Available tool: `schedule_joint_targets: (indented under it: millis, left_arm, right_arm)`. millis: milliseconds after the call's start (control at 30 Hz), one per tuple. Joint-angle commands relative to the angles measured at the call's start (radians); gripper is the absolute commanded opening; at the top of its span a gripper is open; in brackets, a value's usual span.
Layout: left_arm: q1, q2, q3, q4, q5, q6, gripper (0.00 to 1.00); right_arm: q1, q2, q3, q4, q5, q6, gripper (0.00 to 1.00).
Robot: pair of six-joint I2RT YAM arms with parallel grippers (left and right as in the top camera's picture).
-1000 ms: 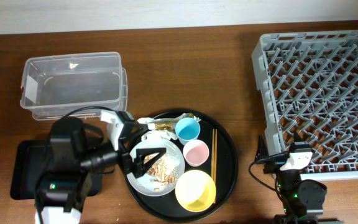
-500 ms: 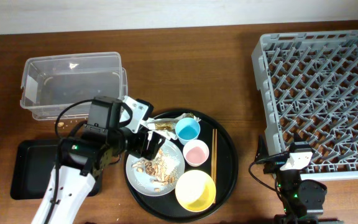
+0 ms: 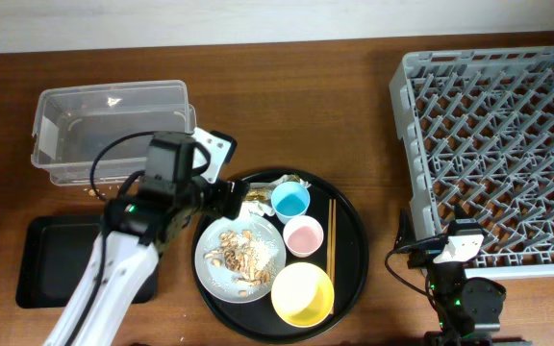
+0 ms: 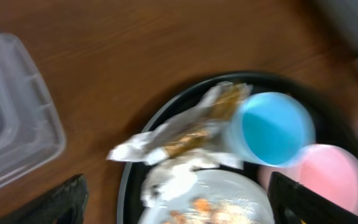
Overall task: Sort waste into correct bins and load items into the dishwasher rack
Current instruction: 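Reach the left gripper to the gold wrapper on the black tray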
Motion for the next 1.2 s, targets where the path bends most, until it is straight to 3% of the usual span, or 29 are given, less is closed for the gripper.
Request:
schedule_joint_targets:
  millis: [0,133,267,400,600,733,1167]
  left_arm:
    - [-0.005,0.118,0.014,0.039,-0.109,0.097,0.9]
    - [-0.031,0.212,0.014,0.109,-0.119,0.176,0.84]
    - [-0.055,0.272,0.014,0.156,-0.221,0.185,0.82]
    - [-0.074,0.307,0.014,0.192,-0.22,0.185,0.77]
    - [-0.079,0.357,0.014,0.213,-0.211,0.186,0.77]
    - [-0.079,0.39,0.013,0.214,-0.125,0.192,0.77]
    - [-0.079,0.446,0.013,0.163,-0.126,0.246,0.78]
  right_arm:
    - [-0.002,-0.008,-0.005,-0.005,0.004,0.003,0.99]
    - [-0.002,-0.008,-0.005,-0.005,0.004,0.003,0.99]
    - [-0.002,-0.008,-0.005,-0.005,0.004,0.003,0.99]
    - [-0.002,-0.008,-0.005,-0.005,0.004,0.003,0.99]
    - [-0.002,-0.008,-0.005,-0.005,0.004,0.003,0.99]
    - [-0.002,-0.008,-0.005,-0.005,0.004,0.003,0.99]
    - [-0.002,-0.008,-0.005,-0.005,0.004,0.003,0.99]
